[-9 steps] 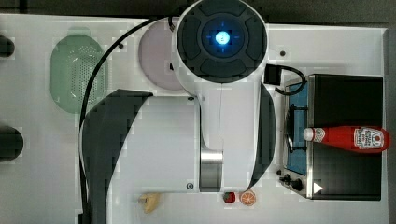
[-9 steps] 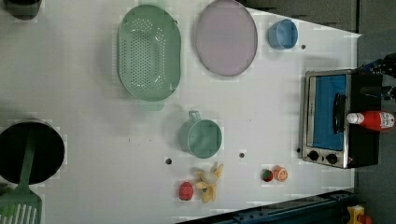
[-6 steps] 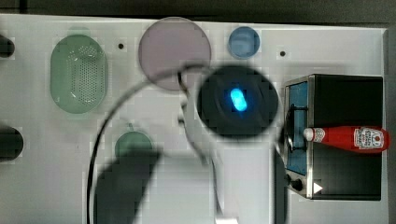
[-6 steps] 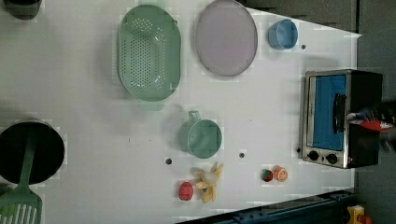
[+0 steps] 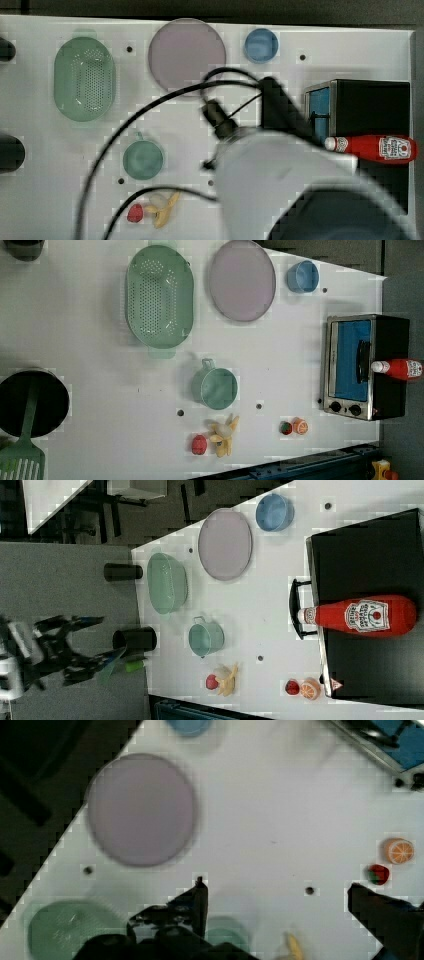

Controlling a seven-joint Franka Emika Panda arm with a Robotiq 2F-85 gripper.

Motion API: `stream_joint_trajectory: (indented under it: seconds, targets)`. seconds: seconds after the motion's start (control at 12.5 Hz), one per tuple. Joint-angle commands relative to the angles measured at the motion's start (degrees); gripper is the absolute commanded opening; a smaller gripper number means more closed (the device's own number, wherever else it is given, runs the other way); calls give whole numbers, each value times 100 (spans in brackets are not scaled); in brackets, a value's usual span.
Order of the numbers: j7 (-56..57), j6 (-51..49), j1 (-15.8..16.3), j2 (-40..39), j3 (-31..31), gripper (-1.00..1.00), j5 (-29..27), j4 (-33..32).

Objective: Pick Ketchup from oven and place it on table.

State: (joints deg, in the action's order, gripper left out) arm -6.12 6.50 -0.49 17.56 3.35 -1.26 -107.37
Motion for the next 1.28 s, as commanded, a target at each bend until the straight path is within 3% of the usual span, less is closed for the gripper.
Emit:
stream_joint_trajectory:
  seconds: [0.08, 0.56, 0.72, 0.88, 1.28]
  targets:
    - [-283, -54, -286, -423, 649, 100, -88, -271]
    - [-283, 912, -475, -1331, 2144, 100, -80, -265]
    - [-282, 1823, -485, -1778, 2642, 100, -78, -259]
    - [-281, 2367, -494, -2137, 2948, 100, -78, -243]
    - [-249, 2445, -615, -2731, 3295, 100, -90, -3]
